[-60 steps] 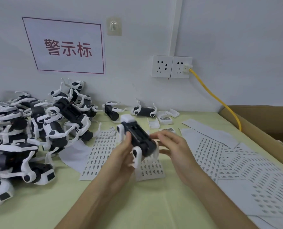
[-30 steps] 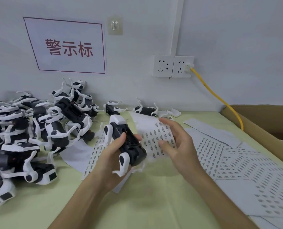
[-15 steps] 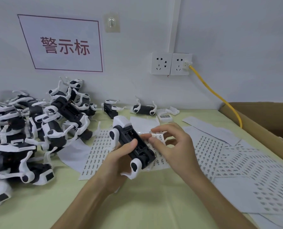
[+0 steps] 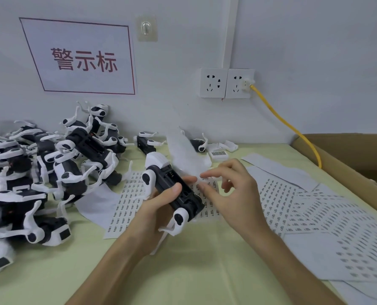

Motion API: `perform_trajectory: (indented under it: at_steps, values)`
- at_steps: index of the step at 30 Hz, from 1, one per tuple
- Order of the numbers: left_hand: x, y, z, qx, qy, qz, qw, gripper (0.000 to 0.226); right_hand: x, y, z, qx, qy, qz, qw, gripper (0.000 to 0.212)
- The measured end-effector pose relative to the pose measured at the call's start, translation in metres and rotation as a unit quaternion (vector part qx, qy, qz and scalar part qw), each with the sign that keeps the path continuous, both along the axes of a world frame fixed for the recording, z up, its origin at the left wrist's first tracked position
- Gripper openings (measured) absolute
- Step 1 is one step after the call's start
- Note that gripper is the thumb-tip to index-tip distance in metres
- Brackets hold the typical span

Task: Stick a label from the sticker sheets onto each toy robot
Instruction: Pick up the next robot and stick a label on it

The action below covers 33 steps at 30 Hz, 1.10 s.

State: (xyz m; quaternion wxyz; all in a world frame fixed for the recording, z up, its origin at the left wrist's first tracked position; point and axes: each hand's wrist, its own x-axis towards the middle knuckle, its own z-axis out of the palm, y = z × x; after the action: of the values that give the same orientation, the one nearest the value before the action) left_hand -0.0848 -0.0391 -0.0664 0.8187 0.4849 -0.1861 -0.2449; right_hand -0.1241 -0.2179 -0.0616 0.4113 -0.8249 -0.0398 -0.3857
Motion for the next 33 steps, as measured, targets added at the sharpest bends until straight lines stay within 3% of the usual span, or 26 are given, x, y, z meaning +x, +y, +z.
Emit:
perform_trajectory:
  at_steps: [9,17,22,27,31,33]
  values:
    - [-0.005,-0.001,0.0,0.006,-0.028,-0.003,1.0,0.033,0.0,-0.002,-0.004,-0.026,-0.04,0.01,0.999,0.015]
    - [-0.002,-0.005,-0.007,0.062,-0.075,0.037,0.995,0.043,-0.001,-0.005,-0.003,0.047,-0.001,0.022,0.999,0.02]
    - [-0.002,-0.005,-0.007,0.073,-0.055,0.035,0.995,0.045,0.003,-0.009,-0.004,0.104,0.045,0.03,0.993,0.021]
    - [0.001,-0.008,-0.007,0.063,-0.004,0.06,0.996,0.043,0.005,-0.01,-0.004,0.129,0.0,-0.018,0.991,0.015]
    - [-0.001,-0.012,-0.006,0.048,0.044,0.09,0.994,0.083,0.004,-0.007,-0.004,0.147,0.006,0.005,0.989,0.007]
    - [0.0,-0.012,-0.008,0.04,0.048,0.147,0.987,0.076,0.003,-0.005,-0.004,0.151,0.001,0.005,0.989,0.007]
